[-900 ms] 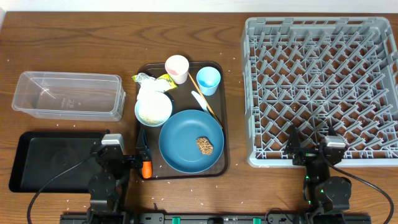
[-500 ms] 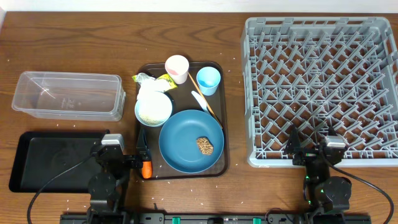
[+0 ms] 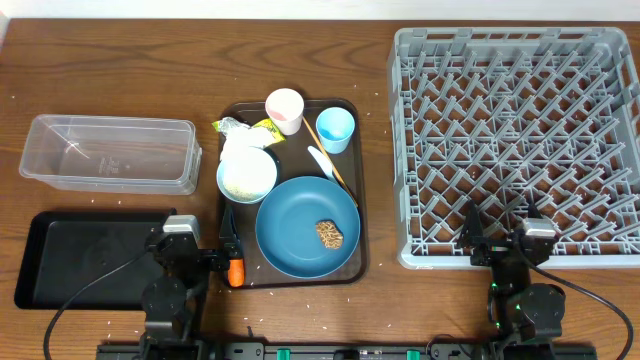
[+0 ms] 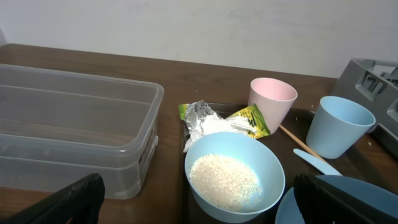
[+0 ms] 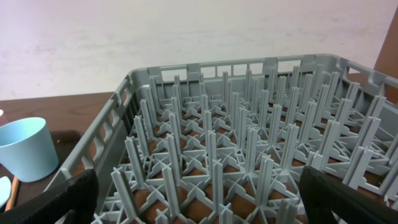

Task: Sort waste into correct bins and load items into the dishwasher rack

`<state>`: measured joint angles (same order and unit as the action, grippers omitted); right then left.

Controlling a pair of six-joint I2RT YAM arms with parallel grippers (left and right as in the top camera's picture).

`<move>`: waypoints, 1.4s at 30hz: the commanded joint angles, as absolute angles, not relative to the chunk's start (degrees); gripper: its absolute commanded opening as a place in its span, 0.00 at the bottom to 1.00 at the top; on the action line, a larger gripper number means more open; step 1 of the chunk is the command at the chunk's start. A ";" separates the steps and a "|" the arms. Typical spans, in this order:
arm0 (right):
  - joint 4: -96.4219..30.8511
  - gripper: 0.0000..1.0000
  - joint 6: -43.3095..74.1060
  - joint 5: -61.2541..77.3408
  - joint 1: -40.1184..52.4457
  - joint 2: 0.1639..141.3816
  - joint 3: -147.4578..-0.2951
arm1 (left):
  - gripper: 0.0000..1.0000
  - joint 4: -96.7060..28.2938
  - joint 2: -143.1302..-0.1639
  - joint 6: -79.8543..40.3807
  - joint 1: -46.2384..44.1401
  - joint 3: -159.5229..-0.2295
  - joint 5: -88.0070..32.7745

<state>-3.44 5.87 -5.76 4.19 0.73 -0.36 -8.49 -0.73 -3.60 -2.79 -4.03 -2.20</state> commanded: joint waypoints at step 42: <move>1.30 0.99 14.74 -0.73 3.55 11.33 -18.15 | 0.98 -9.50 -11.53 -5.41 -2.98 -21.17 -10.09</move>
